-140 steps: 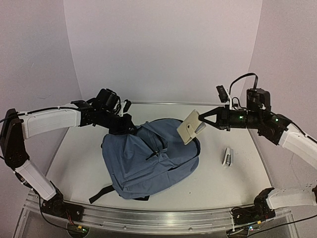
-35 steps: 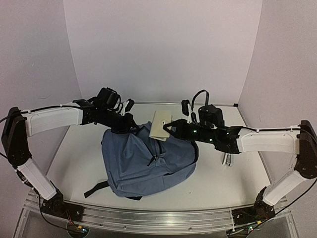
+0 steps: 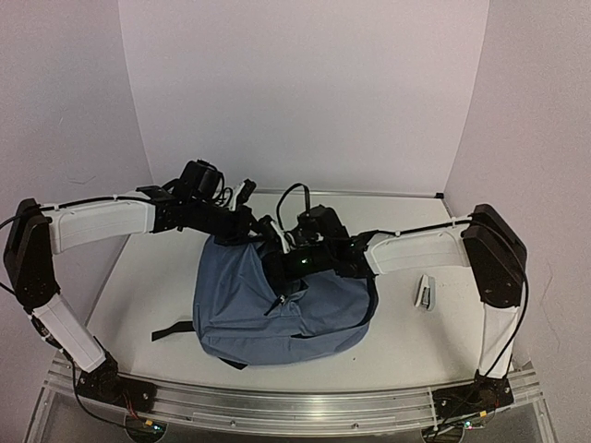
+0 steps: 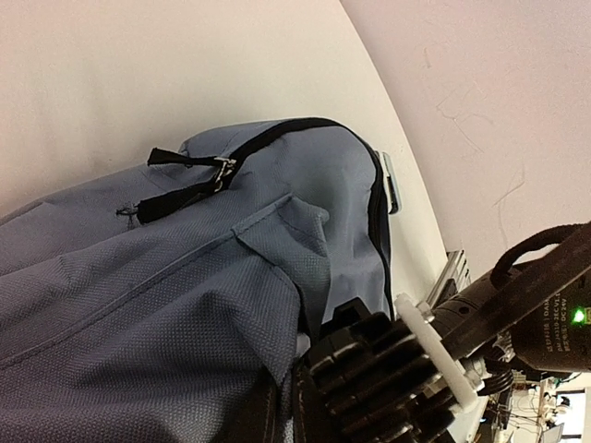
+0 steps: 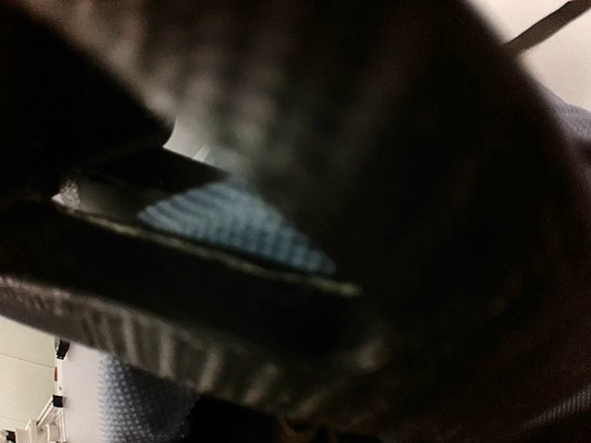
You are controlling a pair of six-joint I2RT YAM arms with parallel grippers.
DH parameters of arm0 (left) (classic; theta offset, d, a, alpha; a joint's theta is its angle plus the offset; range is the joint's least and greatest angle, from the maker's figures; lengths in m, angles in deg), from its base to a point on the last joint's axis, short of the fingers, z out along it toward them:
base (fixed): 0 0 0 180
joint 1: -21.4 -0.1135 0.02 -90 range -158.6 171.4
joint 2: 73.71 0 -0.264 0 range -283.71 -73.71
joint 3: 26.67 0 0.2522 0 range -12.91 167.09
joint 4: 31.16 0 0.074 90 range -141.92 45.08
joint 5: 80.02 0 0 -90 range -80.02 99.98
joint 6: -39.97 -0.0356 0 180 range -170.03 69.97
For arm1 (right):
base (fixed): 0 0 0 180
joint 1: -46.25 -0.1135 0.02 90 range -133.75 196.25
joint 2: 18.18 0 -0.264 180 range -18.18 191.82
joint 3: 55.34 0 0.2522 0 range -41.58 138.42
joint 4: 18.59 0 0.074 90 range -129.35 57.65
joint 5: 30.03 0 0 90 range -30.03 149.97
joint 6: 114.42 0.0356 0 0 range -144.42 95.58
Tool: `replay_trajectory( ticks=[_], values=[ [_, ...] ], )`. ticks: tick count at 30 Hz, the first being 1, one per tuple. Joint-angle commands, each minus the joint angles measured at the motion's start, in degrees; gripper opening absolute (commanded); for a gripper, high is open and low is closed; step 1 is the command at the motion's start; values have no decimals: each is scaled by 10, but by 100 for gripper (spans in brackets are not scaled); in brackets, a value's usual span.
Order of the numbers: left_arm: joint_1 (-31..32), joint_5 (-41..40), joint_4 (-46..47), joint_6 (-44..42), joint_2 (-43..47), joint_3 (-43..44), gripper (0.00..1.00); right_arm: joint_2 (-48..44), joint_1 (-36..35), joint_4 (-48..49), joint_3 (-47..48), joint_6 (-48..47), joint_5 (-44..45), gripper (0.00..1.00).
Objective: Pack the student bag
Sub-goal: Place the personal item in the student bag, then pick up the stationery from the center of the board.
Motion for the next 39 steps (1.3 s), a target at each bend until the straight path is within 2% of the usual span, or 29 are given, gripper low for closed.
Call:
replay_trajectory(
  ticks=[1,6,9,16,19,23,26,31,39],
  values=[
    [7,-8,77,10,25,7,0,-33,-9,8,-6,-13,61,38],
    [5,-63,49,2,57,-4,0,-133,-9,-13,-71,-8,117,66],
    [3,-85,47,4,75,-21,0,-210,-8,-66,-104,-7,173,77],
    [-2,-104,36,14,81,-33,0,-351,21,-215,-161,18,354,86],
    [-2,-99,39,17,76,-33,0,-394,90,-260,-196,53,391,87],
    [-2,-89,40,21,68,-31,0,-453,187,-301,-250,100,436,96],
    [-2,-82,41,23,66,-31,0,-463,251,-315,-284,118,462,98],
    [-2,-72,38,20,64,-30,0,-416,356,-317,-324,133,424,98],
    [-3,-62,40,14,60,-25,0,-310,380,-307,-335,131,397,98]
  ],
)
